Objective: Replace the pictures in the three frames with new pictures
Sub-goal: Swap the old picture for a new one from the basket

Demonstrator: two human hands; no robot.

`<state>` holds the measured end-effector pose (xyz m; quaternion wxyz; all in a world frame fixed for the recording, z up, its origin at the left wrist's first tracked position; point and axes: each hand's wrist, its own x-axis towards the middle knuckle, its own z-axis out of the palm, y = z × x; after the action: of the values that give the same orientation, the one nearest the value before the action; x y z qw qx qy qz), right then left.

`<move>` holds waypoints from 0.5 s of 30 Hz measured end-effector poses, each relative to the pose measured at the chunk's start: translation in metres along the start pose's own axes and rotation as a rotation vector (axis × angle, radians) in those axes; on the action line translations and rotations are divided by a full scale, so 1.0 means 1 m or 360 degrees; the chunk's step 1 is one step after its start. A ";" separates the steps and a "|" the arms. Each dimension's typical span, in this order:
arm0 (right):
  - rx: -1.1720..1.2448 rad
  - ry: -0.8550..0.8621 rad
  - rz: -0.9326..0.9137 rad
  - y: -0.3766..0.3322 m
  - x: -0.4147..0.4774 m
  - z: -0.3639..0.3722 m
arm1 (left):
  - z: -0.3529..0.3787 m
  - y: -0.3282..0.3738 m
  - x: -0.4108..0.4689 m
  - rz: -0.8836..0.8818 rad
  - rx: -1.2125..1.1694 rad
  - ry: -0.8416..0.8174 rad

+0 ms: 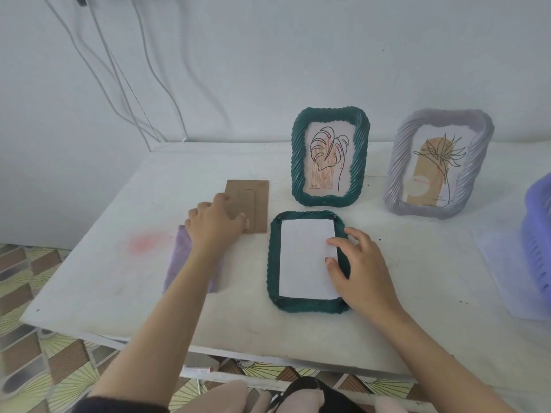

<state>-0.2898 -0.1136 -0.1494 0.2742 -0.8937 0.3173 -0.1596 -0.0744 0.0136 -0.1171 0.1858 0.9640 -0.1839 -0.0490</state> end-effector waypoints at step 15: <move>-0.0028 -0.0008 0.0003 -0.002 0.000 0.000 | -0.034 0.005 0.020 -0.0137 -0.1237 -0.0428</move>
<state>-0.2891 -0.1121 -0.1489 0.2673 -0.8962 0.3188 -0.1542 -0.0520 0.0133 -0.0847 0.5083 0.8138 -0.1338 -0.2480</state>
